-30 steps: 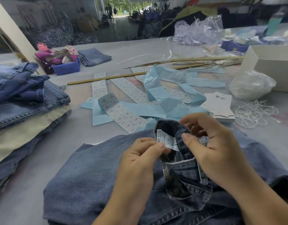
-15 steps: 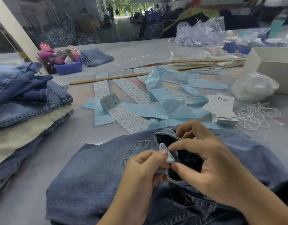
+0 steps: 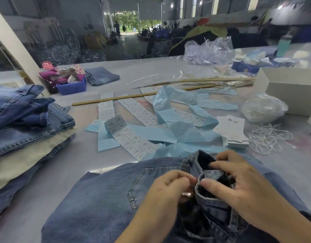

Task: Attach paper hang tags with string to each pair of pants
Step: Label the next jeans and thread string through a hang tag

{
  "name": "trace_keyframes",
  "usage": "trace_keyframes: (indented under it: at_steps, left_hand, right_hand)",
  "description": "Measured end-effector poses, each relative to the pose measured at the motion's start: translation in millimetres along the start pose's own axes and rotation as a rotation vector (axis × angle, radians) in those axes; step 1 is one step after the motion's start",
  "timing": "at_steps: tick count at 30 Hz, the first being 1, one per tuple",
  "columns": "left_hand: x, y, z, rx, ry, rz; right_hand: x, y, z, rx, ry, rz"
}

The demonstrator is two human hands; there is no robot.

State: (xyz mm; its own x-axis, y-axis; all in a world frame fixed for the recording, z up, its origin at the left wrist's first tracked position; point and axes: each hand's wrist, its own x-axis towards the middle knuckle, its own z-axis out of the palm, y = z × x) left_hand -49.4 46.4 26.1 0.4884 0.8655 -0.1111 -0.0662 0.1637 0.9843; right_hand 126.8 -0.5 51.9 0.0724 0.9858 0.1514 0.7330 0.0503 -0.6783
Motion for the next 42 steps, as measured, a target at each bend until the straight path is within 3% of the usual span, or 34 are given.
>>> trace_keyframes:
  at_steps: [3,6,8,10,13,16,18,22,24,27,31,37,42]
  left_hand:
    - [3.8,-2.0,9.3,0.342,-0.164,0.123]
    - [15.0,-10.3,25.1,0.914,-0.278,0.348]
    - [22.2,-12.3,34.5,1.181,-0.297,0.34]
    - [31.7,-11.5,40.7,1.207,-0.32,0.299]
    - [45.8,3.3,34.5,1.03,-0.419,0.191]
    - [64.1,26.6,3.9,0.759,-0.553,-0.076]
    - [81.7,35.9,-24.6,0.68,-0.422,-0.133]
    - [141.5,29.8,-88.8,1.169,0.184,-0.184]
    - [164.0,17.1,-118.3,1.249,0.32,-0.309]
    - [178.2,-9.4,-151.5,1.168,0.422,-0.416]
    - [165.6,-42.8,-160.5,0.881,0.672,-0.31]
    - [161.2,-55.1,-169.1,0.803,0.727,-0.231]
    - [162.8,-59.5,-170.9,0.898,0.705,-0.255]
  right_hand:
    - [2.8,4.1,-12.3,-0.112,0.039,0.137]
    - [7.2,-2.9,-24.7,-0.204,0.147,0.18]
    - [13.1,-15.4,-32.0,-0.186,0.206,0.152]
    - [23.2,-30.8,-35.1,-0.163,0.187,0.124]
    - [48.7,-53.5,-30.0,-0.18,0.053,0.09]
    - [86.9,-68.3,-13.4,-0.15,-0.072,0.104]
    - [117.7,-68.3,2.9,-0.116,-0.148,0.16]
    - [182.5,-62.3,44.2,-0.044,-0.266,0.326]
    - [206.9,-59.6,62.5,0.014,-0.279,0.4]
    - [228.1,-43.5,92.0,0.02,-0.233,0.406]
    - [222.6,-4.2,141.9,-0.097,-0.229,0.384]
    - [225.6,3.4,162.5,-0.326,-0.264,0.208]
    - [224.2,5.3,164.5,-0.376,-0.361,0.249]
